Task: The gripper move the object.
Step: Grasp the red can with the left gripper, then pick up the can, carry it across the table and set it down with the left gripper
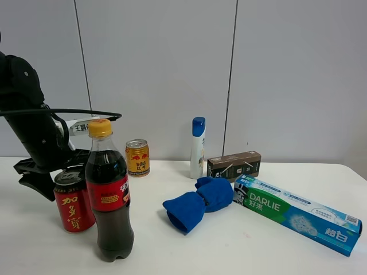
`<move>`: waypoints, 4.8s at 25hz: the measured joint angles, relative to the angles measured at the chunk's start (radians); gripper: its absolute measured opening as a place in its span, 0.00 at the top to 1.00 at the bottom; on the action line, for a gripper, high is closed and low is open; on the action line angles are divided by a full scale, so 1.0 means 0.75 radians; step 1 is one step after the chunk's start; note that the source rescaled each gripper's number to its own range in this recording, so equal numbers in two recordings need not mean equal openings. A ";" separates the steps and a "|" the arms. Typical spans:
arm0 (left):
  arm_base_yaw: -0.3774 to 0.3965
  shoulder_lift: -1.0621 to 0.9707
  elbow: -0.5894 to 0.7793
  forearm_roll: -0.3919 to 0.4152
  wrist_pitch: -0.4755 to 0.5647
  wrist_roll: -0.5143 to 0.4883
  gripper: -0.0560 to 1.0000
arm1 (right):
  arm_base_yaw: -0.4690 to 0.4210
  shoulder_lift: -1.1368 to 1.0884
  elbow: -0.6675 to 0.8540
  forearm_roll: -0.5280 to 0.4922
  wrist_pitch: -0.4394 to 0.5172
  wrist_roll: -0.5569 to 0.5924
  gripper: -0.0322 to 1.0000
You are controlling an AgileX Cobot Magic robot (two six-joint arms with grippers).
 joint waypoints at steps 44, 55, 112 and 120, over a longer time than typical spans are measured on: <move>0.000 -0.080 -0.004 0.151 0.062 0.016 0.94 | 0.000 0.000 0.000 0.000 0.000 0.000 0.00; 0.000 -0.361 -0.004 0.303 0.187 0.018 0.94 | 0.000 0.000 0.000 0.000 0.000 0.000 0.00; -0.746 -0.416 -0.770 0.126 0.719 0.168 0.94 | 0.000 0.000 0.000 0.000 0.000 0.000 0.00; -0.824 -0.123 -0.930 0.126 0.715 0.210 0.94 | 0.000 0.000 0.000 0.000 0.000 0.000 0.00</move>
